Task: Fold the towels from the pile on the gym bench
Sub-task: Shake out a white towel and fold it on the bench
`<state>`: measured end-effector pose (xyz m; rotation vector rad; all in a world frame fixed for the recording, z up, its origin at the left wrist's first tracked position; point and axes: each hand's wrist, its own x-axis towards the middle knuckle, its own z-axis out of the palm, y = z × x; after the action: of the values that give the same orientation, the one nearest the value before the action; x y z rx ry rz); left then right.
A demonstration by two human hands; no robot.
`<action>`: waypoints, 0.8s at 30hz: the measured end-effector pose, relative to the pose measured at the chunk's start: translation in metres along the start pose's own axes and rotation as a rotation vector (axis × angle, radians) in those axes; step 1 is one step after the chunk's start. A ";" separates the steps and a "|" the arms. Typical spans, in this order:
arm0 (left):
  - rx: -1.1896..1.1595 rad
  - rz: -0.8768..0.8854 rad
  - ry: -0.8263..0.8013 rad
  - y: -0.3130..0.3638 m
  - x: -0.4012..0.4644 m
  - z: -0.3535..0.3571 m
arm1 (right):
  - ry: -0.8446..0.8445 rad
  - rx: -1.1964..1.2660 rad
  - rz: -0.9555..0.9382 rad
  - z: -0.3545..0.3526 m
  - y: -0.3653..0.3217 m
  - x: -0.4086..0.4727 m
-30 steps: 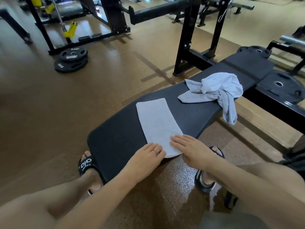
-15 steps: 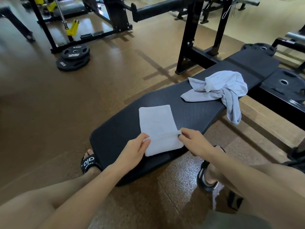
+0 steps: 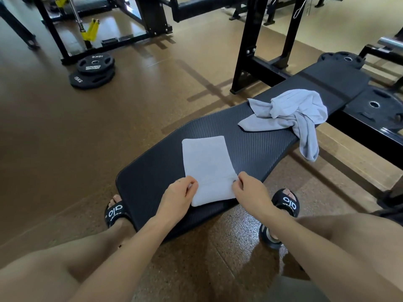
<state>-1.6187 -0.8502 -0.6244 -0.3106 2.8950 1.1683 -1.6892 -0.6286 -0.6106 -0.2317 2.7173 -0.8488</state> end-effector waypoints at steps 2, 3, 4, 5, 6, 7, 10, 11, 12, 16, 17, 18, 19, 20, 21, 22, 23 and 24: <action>0.043 -0.003 -0.018 0.004 0.000 -0.002 | 0.071 -0.129 -0.034 0.005 -0.001 -0.001; 0.080 0.000 -0.030 0.006 0.000 -0.002 | 0.108 -0.194 -0.035 0.007 -0.002 -0.002; 0.132 0.007 -0.036 0.008 0.001 -0.002 | 0.148 -0.242 -0.022 0.008 -0.004 -0.002; 0.205 0.017 -0.042 0.009 0.001 -0.002 | 0.196 -0.275 -0.019 0.008 -0.006 -0.001; 0.300 0.042 -0.041 0.010 0.004 -0.001 | 0.256 -0.308 -0.052 0.008 -0.008 0.000; 0.415 0.089 -0.029 0.011 0.007 -0.001 | 0.316 -0.367 -0.129 0.009 -0.009 0.001; 0.712 0.317 0.001 0.014 0.018 0.000 | 0.358 -0.543 -0.516 0.012 -0.009 0.002; 0.785 0.404 -0.024 0.016 0.019 0.000 | 0.291 -0.574 -0.660 0.013 -0.008 0.001; 0.821 0.491 -0.044 0.016 0.021 0.000 | 0.217 -0.599 -0.773 0.012 -0.007 -0.001; 0.762 0.645 -0.082 0.009 0.023 -0.004 | -0.042 -0.562 -0.793 0.005 0.007 -0.004; 0.751 0.649 -0.094 0.007 0.022 -0.007 | -0.075 -0.580 -0.787 0.001 0.011 -0.003; 0.739 0.654 -0.102 0.003 0.020 -0.009 | -0.102 -0.600 -0.783 -0.002 0.014 -0.003; 0.697 0.645 -0.108 0.001 0.017 -0.012 | -0.122 -0.614 -0.775 -0.004 0.016 -0.002; 0.664 0.633 -0.116 0.000 0.013 -0.014 | -0.135 -0.615 -0.763 -0.006 0.016 -0.002; 0.650 0.613 -0.133 -0.001 0.009 -0.017 | -0.136 -0.605 -0.752 -0.007 0.016 -0.001; 0.654 0.609 -0.147 -0.003 0.007 -0.018 | -0.129 -0.588 -0.744 -0.008 0.016 0.001; 0.660 0.612 -0.157 -0.006 0.006 -0.018 | -0.124 -0.575 -0.737 -0.008 0.015 0.003; 0.654 0.616 -0.150 -0.009 0.006 -0.016 | -0.114 -0.570 -0.735 -0.009 0.013 0.005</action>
<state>-1.6215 -0.8690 -0.6191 0.6739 3.0861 0.1607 -1.6981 -0.6141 -0.6124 -1.4002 2.6906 -0.1512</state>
